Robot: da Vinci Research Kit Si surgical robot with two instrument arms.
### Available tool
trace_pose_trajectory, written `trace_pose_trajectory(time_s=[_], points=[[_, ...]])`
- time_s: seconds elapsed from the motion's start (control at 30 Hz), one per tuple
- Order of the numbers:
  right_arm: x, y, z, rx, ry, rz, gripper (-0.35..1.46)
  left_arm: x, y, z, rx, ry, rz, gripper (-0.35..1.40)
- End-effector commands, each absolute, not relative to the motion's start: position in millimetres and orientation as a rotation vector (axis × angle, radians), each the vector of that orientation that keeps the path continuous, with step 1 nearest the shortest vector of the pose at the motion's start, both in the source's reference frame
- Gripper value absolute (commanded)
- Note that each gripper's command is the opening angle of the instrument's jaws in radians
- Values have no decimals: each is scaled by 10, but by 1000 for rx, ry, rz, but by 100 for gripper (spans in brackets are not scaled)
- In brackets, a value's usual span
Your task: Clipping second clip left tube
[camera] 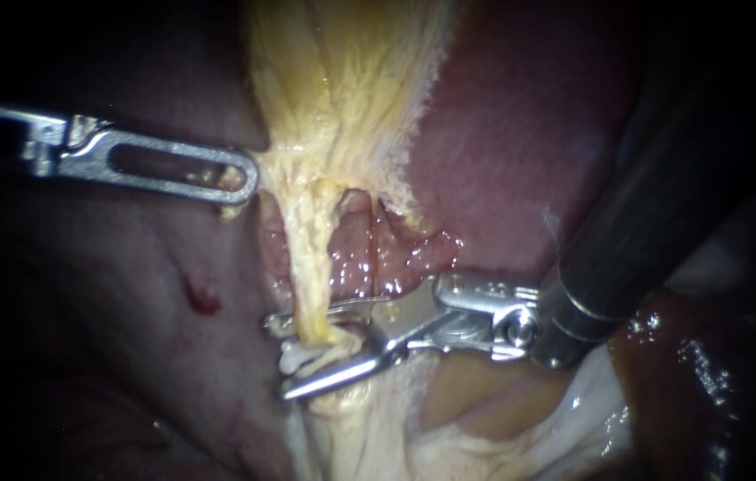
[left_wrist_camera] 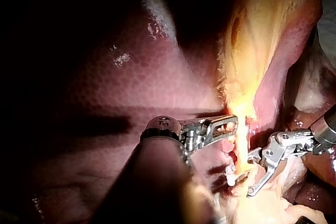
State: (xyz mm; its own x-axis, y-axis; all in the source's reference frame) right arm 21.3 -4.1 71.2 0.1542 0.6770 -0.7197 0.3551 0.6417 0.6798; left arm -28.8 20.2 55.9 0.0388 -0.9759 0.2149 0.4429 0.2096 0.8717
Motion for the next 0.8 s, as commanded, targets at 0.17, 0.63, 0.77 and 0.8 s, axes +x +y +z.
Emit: trace_pose_trajectory(time_s=[0.17,0.63,0.77,0.8], points=[[211,-46,702,954,1462,252,47,-287,202,559,709,-971,-1240,-35],[216,-63,671,976,1470,230,47,-286,202,561,709,-971,-1240,-35],[216,-65,667,978,1470,227,46,-286,202,561,709,-971,-1240,-35],[216,-65,667,979,1470,226,46,-286,202,561,709,-971,-1239,-35]])
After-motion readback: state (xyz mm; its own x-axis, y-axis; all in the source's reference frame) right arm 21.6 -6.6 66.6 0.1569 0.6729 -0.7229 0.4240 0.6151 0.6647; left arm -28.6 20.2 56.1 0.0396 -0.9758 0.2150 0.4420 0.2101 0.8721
